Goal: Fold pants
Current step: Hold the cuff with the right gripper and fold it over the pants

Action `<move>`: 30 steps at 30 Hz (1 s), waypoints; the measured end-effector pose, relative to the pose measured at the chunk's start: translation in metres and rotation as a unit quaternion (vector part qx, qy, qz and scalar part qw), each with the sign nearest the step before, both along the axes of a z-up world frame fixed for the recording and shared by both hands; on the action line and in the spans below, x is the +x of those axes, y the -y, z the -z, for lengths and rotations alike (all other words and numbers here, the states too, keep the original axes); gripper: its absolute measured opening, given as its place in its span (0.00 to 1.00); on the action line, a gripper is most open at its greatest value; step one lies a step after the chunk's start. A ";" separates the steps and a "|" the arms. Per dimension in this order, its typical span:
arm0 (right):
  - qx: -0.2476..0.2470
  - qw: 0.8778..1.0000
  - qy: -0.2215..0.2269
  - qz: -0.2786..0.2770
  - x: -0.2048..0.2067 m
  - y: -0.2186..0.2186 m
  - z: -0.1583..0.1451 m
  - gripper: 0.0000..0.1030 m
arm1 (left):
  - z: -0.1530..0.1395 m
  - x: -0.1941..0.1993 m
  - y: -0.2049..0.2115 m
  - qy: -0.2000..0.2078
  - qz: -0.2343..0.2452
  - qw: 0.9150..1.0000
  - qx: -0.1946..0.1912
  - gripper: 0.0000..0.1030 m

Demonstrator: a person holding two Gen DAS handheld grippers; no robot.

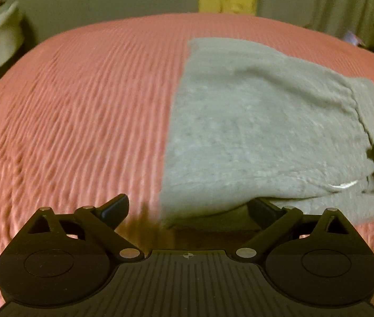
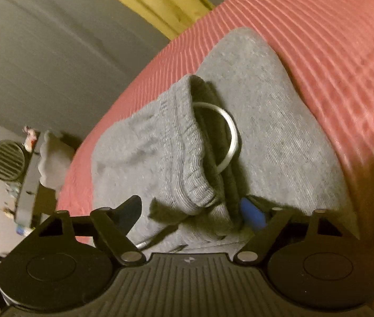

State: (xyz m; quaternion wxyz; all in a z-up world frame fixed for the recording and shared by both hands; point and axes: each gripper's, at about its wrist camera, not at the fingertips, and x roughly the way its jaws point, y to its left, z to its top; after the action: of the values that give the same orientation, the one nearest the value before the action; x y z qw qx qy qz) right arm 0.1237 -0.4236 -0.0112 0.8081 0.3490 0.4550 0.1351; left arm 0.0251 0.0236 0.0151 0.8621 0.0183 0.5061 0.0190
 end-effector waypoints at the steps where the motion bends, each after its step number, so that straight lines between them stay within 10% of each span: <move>1: -0.002 1.000 -0.003 -0.003 0.000 -0.001 0.000 0.80 | -0.002 -0.001 -0.004 -0.003 -0.013 1.000 0.002 0.97; 8: -0.011 1.000 -0.022 -0.019 0.012 -0.006 0.004 0.80 | -0.002 -0.003 -0.025 0.003 -0.055 0.998 -0.010 0.97; 24: -0.003 1.000 0.016 -0.017 -0.012 -0.010 -0.016 0.36 | -0.002 -0.005 -0.022 0.007 -0.055 0.998 -0.009 0.97; 30: -0.029 0.999 -0.018 -0.028 -0.004 -0.011 -0.003 0.54 | 0.000 -0.005 -0.022 0.005 -0.052 0.999 -0.010 0.97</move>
State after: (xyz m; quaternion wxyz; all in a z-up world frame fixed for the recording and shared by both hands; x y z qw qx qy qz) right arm 0.1198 -0.4122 -0.0078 0.8051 0.3151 0.4830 0.1387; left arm 0.0201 0.0453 0.0154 0.8624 -0.0165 0.5026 0.0585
